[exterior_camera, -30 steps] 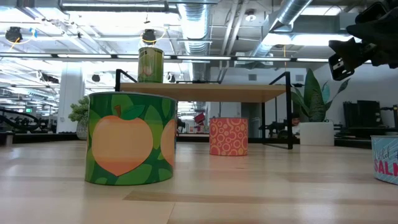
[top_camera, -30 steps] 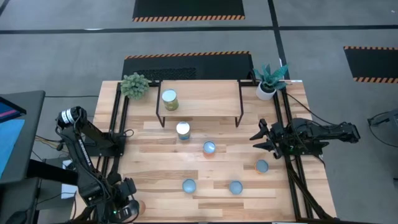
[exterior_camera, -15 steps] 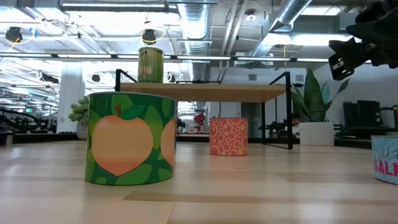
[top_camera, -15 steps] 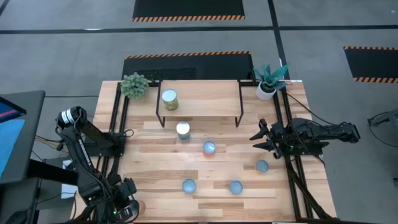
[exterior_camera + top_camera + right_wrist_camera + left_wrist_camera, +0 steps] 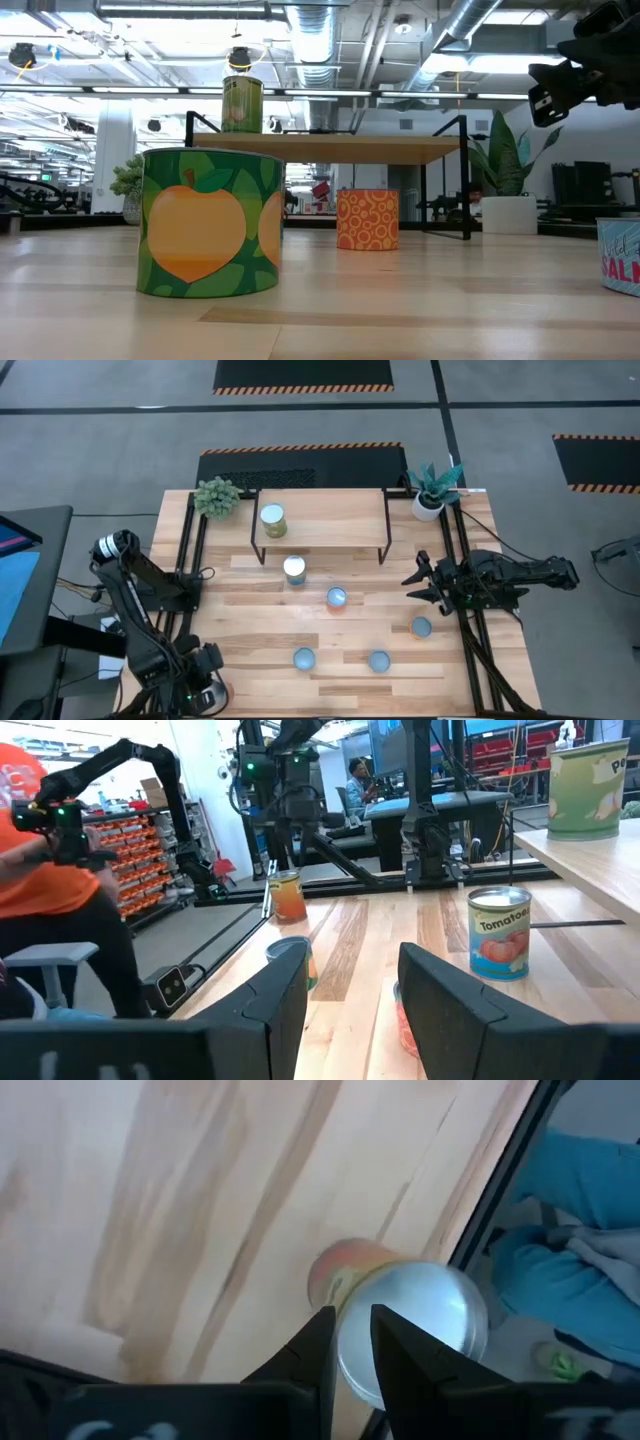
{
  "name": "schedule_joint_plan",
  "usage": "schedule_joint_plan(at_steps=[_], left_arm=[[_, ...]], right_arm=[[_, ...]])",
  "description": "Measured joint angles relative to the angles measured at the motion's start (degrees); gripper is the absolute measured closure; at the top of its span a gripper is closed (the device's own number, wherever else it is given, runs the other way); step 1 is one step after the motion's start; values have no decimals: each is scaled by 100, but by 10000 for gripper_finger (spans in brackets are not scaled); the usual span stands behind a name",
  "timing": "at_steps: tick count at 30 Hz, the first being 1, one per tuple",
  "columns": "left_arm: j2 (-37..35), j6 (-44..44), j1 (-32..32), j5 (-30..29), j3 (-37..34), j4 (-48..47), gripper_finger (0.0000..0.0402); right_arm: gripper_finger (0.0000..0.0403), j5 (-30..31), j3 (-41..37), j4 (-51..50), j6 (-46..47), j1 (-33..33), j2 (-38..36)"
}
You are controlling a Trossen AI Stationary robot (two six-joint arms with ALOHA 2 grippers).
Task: Pick and place cans onto a shelf
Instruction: Put the canned green beans on the shelf
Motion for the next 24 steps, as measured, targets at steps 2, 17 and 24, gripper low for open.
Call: schedule_joint_plan(at_steps=[2, 17, 24], left_arm=[[0, 272, 80, -212, 180, -106, 349], [-399, 3545, 988, -4060, 890, -1040, 349], [-927, 4441, 1520, -4712, 890, -1027, 349]], right_arm=[[221, 2, 2, 4, -1, 2, 0], [221, 2, 2, 20, -7, 0, 0], [221, 2, 1, 26, -7, 2, 0]])
